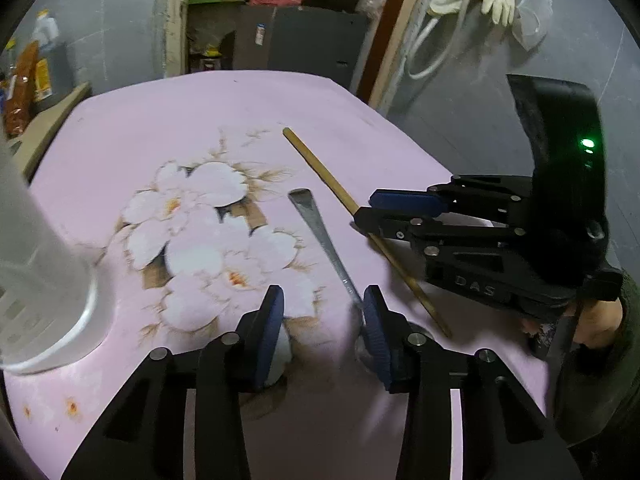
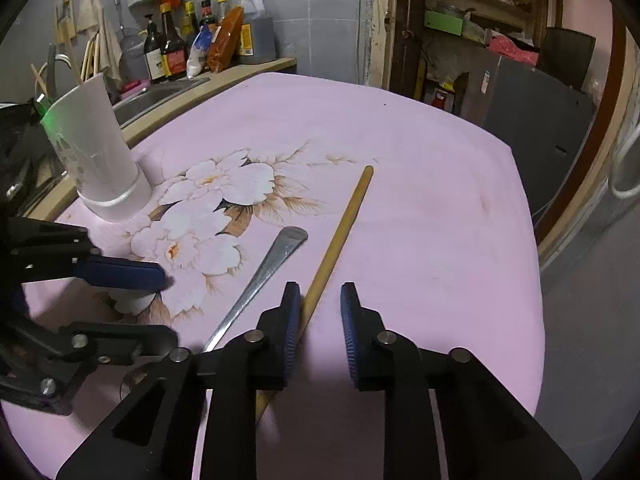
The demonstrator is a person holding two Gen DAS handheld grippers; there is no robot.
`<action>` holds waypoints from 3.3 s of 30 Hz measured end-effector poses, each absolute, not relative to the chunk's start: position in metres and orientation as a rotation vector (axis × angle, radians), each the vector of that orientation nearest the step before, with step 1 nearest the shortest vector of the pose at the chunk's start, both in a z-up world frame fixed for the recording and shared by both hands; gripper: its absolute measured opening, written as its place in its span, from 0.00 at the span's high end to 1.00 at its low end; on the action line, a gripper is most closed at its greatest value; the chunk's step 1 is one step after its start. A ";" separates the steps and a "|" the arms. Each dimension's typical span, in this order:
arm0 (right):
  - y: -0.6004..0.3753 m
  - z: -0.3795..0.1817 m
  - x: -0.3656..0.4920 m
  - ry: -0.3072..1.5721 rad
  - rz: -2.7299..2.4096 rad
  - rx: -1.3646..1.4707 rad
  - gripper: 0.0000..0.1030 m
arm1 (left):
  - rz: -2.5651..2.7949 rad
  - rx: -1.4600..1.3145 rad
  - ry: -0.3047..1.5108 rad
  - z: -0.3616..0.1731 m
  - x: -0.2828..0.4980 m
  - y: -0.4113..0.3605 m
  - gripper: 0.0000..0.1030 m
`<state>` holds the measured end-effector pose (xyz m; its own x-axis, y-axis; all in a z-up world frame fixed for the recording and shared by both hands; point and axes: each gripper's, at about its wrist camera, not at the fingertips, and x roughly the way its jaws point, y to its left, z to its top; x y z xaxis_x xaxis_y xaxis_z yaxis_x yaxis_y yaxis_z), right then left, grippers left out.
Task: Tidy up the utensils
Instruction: 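Grasp the metal spoon with left tool while right tool closes on the wooden chopstick, then lift the spoon with left tool while right tool lifts the chopstick toward the holder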
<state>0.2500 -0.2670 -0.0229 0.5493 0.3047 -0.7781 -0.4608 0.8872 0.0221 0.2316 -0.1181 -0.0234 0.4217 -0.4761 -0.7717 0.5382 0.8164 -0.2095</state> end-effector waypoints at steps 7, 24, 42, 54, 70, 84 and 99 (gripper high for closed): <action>-0.276 -0.020 0.241 0.883 0.457 -0.180 0.91 | -0.648 0.070 0.985 -0.031 0.249 -0.131 0.71; -0.308 -0.017 0.230 0.894 0.444 0.010 0.92 | -0.504 0.112 1.076 -0.030 0.285 -0.154 0.93; -0.281 -0.023 0.270 0.947 0.395 -0.002 0.79 | -0.458 0.167 0.999 -0.028 0.238 -0.107 0.92; -0.274 -0.027 0.296 1.014 0.339 0.042 0.94 | -0.481 0.081 1.141 -0.025 0.262 -0.103 0.96; -0.282 0.020 0.193 0.618 0.446 0.239 0.95 | -0.467 0.007 0.788 0.005 0.189 -0.075 1.00; -0.224 0.056 0.149 0.180 0.498 0.210 0.95 | -0.348 -0.084 0.381 0.052 0.143 -0.039 1.00; -0.161 0.111 0.179 -0.013 0.602 0.342 0.95 | -0.183 -0.098 0.293 0.127 0.140 0.042 1.00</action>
